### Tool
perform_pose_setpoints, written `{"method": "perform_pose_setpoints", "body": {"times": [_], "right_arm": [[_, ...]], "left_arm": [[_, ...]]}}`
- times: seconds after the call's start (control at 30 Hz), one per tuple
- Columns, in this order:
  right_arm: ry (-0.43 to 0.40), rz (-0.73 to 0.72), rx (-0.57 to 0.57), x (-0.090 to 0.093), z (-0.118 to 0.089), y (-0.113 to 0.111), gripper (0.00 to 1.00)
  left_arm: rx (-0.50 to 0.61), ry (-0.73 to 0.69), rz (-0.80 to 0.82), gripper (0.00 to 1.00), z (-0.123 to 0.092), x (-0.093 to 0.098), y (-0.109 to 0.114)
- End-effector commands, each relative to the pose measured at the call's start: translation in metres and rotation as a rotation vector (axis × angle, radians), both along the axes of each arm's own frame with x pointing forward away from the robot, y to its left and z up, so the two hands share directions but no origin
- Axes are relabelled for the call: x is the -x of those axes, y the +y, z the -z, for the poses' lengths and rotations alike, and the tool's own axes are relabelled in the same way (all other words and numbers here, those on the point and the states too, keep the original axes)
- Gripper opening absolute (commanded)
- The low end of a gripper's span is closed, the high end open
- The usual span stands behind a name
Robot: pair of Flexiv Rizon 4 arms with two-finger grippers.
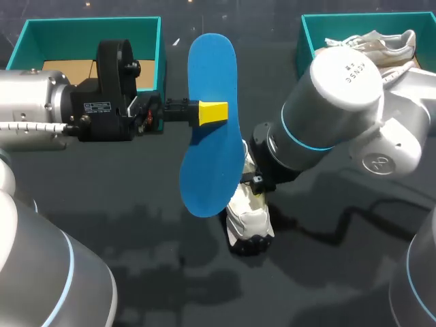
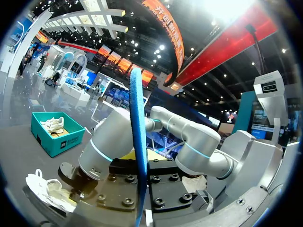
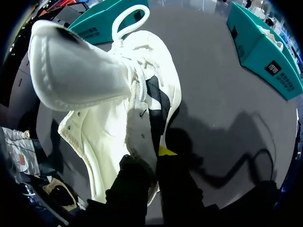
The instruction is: Take the shoe out of the shoebox, open the shoe tongue, remove and reinsert the insole, then place the shoe into the shoebox
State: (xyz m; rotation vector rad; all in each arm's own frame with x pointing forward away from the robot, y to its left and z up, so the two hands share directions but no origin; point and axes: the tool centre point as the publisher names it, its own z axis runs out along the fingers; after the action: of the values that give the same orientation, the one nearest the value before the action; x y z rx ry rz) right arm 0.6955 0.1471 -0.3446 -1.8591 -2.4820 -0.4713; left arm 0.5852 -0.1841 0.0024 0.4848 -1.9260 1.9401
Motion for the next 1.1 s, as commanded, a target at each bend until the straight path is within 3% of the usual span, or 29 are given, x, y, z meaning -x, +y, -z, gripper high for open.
{"method": "perform_pose_setpoints", "body": {"times": [0.03, 0.3, 1.0, 1.07, 1.1], "right_arm": [[0.008, 0.016, -0.004, -0.005, 0.005, 0.003, 0.0], [0.058, 0.108, 0.001, -0.013, 0.015, 0.002, 0.0], [0.108, 0.137, -0.052, -0.021, 0.04, -0.005, 0.0], [0.111, 0.136, -0.053, -0.022, 0.04, -0.006, 0.36], [0.112, 0.135, -0.055, -0.023, 0.039, -0.006, 0.46]], "left_arm": [[0.0, 0.0, -0.009, 0.0, -0.002, 0.003, -0.005], [0.0, 0.0, -0.009, 0.0, -0.002, 0.003, -0.005], [0.0, 0.0, -0.009, 0.0, -0.002, 0.003, -0.005], [0.0, 0.0, -0.009, 0.0, -0.002, 0.003, -0.005], [0.0, 0.0, -0.009, 0.0, -0.002, 0.003, -0.005]]}}
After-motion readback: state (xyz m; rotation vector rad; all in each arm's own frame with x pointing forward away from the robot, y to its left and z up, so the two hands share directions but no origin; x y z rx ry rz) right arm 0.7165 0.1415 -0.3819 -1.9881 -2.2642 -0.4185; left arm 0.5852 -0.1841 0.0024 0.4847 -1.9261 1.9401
